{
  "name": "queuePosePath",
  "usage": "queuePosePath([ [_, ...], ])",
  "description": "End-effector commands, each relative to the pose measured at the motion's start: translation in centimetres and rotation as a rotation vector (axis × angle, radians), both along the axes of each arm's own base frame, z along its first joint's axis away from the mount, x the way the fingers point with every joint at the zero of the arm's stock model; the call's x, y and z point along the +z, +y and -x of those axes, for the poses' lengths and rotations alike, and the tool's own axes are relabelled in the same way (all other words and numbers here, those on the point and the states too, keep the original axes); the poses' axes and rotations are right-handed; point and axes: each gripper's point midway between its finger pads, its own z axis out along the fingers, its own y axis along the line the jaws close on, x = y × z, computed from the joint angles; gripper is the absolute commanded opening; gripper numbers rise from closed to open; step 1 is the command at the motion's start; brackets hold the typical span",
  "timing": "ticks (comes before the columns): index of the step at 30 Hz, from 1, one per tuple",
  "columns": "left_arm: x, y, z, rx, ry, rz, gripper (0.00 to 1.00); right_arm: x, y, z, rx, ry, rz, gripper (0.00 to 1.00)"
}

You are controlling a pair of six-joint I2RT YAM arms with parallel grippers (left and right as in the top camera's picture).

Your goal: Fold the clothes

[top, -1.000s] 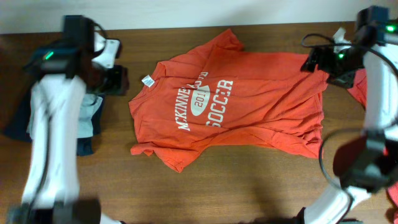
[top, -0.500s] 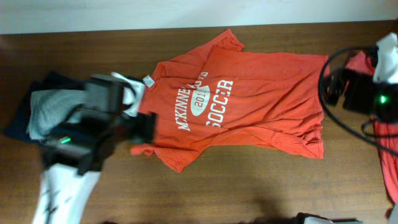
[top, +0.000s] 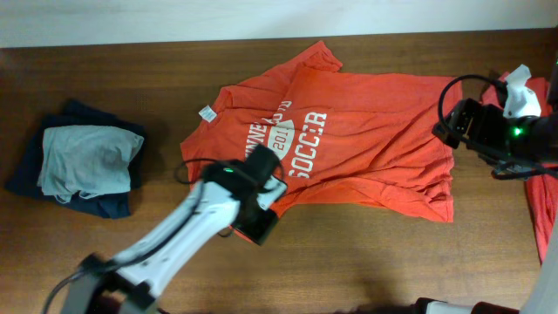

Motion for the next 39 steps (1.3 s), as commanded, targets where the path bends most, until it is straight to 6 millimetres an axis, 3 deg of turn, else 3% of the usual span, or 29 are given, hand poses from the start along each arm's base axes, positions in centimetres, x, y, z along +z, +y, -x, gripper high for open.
queuePosePath([
  [1,-2.5,0.2,1.0,0.055,0.048,-0.118,0.56,-0.4,0.4,0.0,0.008,0.015,-0.016,0.98],
  [9,-7.0,0.5,0.1,0.081,0.076,-0.209,0.56,-0.4,0.2,0.1,0.006,0.017,-0.008,0.99],
  [12,-8.0,0.8,-0.1,0.079,0.077,-0.235,0.50,-0.5,0.0,0.1,0.000,0.020,0.004,0.99],
  [15,-8.9,1.0,0.2,0.077,0.095,-0.256,0.34,-0.6,-0.2,0.1,-0.006,0.024,0.018,0.99],
  [17,-9.1,1.2,0.3,0.077,0.101,-0.265,0.03,-0.7,-0.6,0.2,-0.013,0.028,0.036,0.99],
  [19,-8.8,1.4,0.4,0.082,0.103,-0.278,0.01,-0.7,-1.0,0.2,-0.023,0.033,0.056,0.99],
  [23,-6.1,3.5,-0.8,0.179,0.059,-0.385,0.01,-0.9,-1.5,0.1,-0.035,0.035,0.085,0.99],
  [28,1.7,5.5,-3.5,0.283,-0.044,-0.384,0.01,-2.6,-3.0,-0.7,-0.066,0.060,0.149,0.99],
  [34,8.0,8.1,-5.7,0.422,-0.161,-0.283,0.01,-8.5,-3.3,-1.0,-0.068,0.188,0.127,0.99],
  [39,9.6,9.3,-5.8,0.457,-0.198,-0.254,0.00,-14.6,-2.7,0.2,-0.068,0.332,0.070,0.99],
])
